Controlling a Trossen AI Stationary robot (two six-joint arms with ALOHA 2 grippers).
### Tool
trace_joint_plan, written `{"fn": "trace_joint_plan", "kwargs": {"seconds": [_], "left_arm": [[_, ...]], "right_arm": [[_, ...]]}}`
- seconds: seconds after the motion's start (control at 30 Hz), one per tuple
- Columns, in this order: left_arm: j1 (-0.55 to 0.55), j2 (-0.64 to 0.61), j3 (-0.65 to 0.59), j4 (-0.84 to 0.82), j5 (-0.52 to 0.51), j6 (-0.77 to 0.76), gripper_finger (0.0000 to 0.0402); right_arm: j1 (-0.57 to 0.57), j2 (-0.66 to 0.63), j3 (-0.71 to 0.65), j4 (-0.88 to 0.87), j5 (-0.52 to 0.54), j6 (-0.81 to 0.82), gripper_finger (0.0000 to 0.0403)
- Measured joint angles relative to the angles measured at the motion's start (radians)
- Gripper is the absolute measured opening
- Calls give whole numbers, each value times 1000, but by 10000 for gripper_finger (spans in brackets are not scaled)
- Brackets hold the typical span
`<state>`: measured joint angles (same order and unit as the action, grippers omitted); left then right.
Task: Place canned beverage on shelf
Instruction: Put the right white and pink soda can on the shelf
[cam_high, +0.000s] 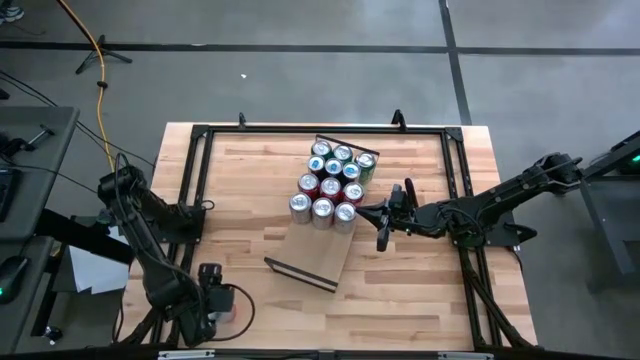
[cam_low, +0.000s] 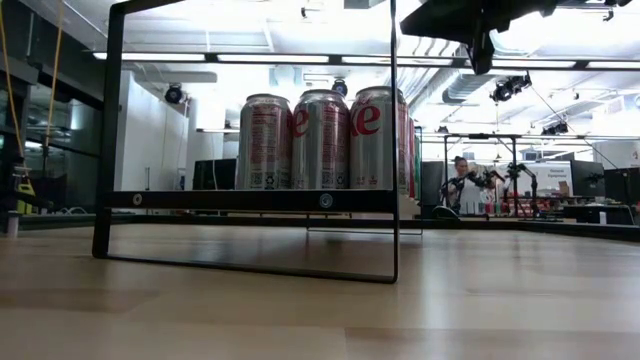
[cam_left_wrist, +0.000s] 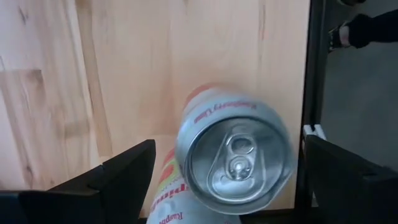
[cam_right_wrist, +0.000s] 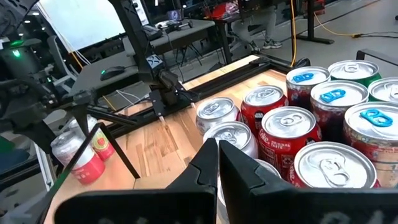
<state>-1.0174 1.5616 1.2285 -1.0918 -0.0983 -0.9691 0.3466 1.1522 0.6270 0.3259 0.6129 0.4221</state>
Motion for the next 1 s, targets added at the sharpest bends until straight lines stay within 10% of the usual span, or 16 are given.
{"fn": "trace_joint_plan", "kwargs": {"seconds": [0.5,0.77,1.0], "left_arm": [[-5,-1,-95,63,-21,-24,318],[27,-5,-95,57,-61,29,189],[80,-89,-73,4,-9,88,186]], "right_arm": [[0,0,0,-23,10,5,0],[0,0,0,-54,33,25,0],[0,0,0,-55,33,24,0]]}}
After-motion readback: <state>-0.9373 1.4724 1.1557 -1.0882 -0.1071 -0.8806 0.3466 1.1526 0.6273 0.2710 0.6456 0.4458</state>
